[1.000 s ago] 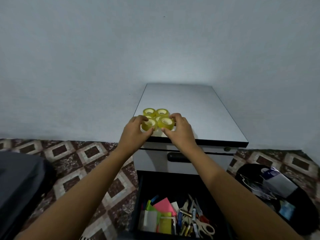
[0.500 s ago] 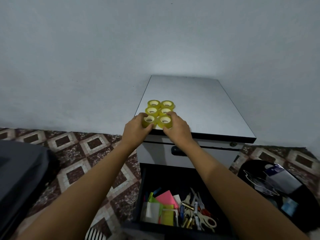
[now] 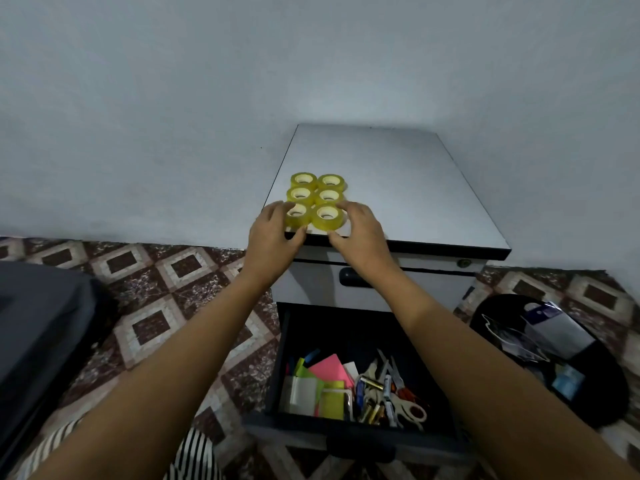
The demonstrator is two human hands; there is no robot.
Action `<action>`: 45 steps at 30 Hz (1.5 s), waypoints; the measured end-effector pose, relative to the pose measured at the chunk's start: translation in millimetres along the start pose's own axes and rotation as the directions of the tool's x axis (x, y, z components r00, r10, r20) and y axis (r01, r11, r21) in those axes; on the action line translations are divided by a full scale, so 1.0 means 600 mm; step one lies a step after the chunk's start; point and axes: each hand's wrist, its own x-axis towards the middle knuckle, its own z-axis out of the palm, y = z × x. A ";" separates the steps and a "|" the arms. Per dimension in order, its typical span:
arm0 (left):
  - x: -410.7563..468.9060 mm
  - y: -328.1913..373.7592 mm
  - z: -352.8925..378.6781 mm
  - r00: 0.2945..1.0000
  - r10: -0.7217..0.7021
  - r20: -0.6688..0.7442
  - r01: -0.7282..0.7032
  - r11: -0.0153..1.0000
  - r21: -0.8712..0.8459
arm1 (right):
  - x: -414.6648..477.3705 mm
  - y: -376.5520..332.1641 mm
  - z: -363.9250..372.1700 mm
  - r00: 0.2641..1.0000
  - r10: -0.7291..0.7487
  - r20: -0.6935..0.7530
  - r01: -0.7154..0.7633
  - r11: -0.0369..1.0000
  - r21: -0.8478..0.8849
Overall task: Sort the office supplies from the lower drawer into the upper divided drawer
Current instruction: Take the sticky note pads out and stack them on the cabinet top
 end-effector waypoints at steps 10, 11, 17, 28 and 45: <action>-0.170 0.007 0.080 0.961 0.195 0.197 -0.190 0.981 -0.042 | -0.143 0.073 -0.005 0.989 -0.090 -0.117 0.089 0.996 -0.013; -0.188 -0.002 0.096 0.948 0.150 0.281 -0.140 0.989 -0.055 | -0.159 0.088 0.004 0.995 -0.053 -0.085 0.053 0.999 0.005; -0.253 -0.055 0.164 0.755 -0.117 0.645 0.116 0.992 0.044 | -0.248 0.167 0.076 0.916 0.241 0.320 -0.236 0.970 -0.055; -0.287 -0.123 0.209 0.534 -0.316 0.784 0.154 0.949 0.277 | -0.289 0.238 0.172 0.727 0.400 0.558 -0.354 0.915 -0.194; -0.284 -0.093 0.230 0.543 -0.225 0.809 0.197 0.971 0.137 | -0.292 0.249 0.145 0.744 0.441 0.502 -0.466 0.881 -0.083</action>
